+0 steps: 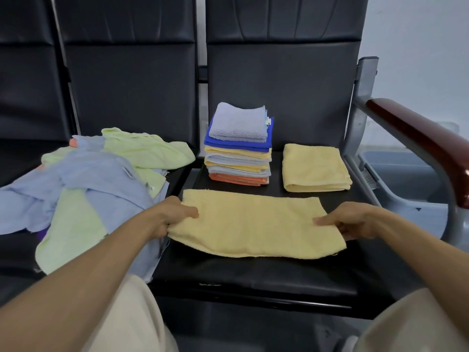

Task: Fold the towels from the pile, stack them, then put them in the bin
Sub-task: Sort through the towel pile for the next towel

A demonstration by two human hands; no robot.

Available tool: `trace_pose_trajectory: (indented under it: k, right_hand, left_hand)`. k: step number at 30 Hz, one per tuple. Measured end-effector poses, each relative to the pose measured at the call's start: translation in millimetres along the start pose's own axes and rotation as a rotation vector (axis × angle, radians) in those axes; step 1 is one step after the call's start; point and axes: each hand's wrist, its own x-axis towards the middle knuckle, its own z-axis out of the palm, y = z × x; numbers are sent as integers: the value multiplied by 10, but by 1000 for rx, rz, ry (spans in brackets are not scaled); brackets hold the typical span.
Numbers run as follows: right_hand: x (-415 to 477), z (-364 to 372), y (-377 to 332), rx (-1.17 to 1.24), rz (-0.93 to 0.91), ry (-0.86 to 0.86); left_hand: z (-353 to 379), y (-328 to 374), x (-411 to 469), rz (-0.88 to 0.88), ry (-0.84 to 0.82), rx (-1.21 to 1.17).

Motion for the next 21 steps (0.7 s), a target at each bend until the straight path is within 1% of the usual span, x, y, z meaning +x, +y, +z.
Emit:
trace_pose_trajectory:
  k: [2,5,9,11,16,21]
  right_hand:
    - [8,13,4,20,-18,16]
    - [56,53,15,-21,-63,24]
    - [115,58,14,-32,-99,-13]
    - [120,30,17,-16,-106,-52]
    - [85,-68,55,10,-131,-165]
    - [94,-94,79,7,-165,-226]
  left_hand:
    - [9,19,-30,-1,-17,-116]
    - [128,129,-49,43,-8,-283]
    - [416,383,-49,70,83,-370]
    - [598,513,-63,66,81,-404]
    - [1177,803,-101,123,-34,-321]
    - [1745,919,-134,203,-140,-130]
